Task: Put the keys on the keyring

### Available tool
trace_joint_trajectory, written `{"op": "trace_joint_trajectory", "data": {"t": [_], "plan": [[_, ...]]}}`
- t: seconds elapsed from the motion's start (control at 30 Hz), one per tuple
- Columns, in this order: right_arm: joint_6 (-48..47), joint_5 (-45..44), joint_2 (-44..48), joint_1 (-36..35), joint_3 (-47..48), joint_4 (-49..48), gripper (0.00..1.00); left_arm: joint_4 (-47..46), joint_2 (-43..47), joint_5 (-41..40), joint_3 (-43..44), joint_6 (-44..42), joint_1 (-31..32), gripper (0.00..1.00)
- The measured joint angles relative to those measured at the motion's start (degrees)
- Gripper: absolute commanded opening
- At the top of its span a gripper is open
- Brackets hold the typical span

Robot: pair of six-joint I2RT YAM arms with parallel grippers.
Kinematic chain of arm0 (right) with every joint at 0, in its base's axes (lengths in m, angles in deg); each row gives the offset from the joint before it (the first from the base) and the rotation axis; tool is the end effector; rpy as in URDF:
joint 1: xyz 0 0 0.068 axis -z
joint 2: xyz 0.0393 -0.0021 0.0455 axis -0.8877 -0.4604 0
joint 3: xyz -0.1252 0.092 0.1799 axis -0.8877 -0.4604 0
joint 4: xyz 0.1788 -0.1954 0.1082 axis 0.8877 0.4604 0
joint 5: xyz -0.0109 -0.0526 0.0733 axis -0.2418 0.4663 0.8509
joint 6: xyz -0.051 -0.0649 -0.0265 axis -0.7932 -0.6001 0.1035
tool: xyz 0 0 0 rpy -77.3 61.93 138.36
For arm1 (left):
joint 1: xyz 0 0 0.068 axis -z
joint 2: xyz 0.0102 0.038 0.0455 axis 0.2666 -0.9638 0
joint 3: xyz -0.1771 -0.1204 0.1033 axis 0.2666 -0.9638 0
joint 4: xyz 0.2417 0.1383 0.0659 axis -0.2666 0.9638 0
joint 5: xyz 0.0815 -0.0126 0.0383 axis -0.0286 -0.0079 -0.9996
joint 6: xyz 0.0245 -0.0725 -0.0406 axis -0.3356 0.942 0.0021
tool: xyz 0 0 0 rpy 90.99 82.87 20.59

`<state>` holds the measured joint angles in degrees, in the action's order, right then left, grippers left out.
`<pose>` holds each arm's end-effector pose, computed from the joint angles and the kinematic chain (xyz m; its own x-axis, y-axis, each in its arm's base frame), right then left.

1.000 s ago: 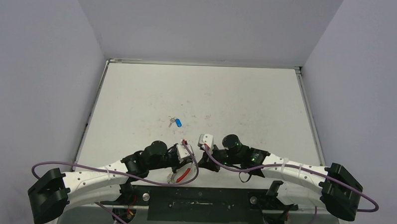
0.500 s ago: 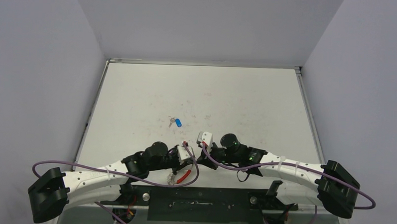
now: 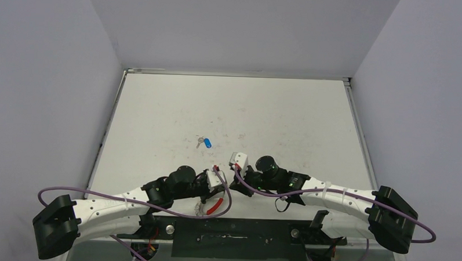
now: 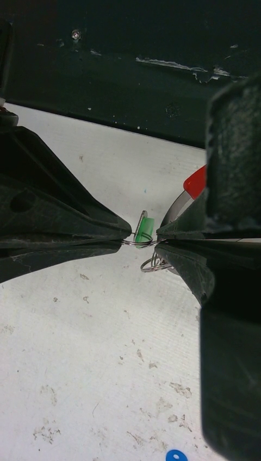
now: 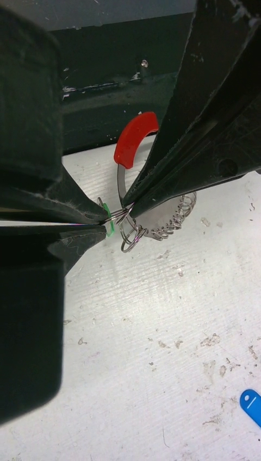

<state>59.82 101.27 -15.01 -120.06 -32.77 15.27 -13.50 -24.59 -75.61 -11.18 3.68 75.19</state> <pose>0.1405 0.2752 0.1313 -0.2990 -0.4343 -0.8497 -0.9491 0.2280 0.2174 0.1256 -0.2422 0.1269 -0.1204 0.3813 -0.9166 0.9464 0.3228 0.0100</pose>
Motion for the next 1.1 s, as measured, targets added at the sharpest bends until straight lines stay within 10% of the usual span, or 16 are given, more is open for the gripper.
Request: {"op": "trace_joint_trajectory", "data": {"t": [0.9,1.1], "plan": [[1.46,2.27,-3.98,1.66,0.2,-0.09,0.0,1.01,1.57,0.59,-0.07,-2.25,1.44,0.0],[1.99,3.08,-3.72,2.34,-0.02,-1.42,0.5,1.33,2.75,0.76,-0.39,-2.58,1.51,0.0]]}}
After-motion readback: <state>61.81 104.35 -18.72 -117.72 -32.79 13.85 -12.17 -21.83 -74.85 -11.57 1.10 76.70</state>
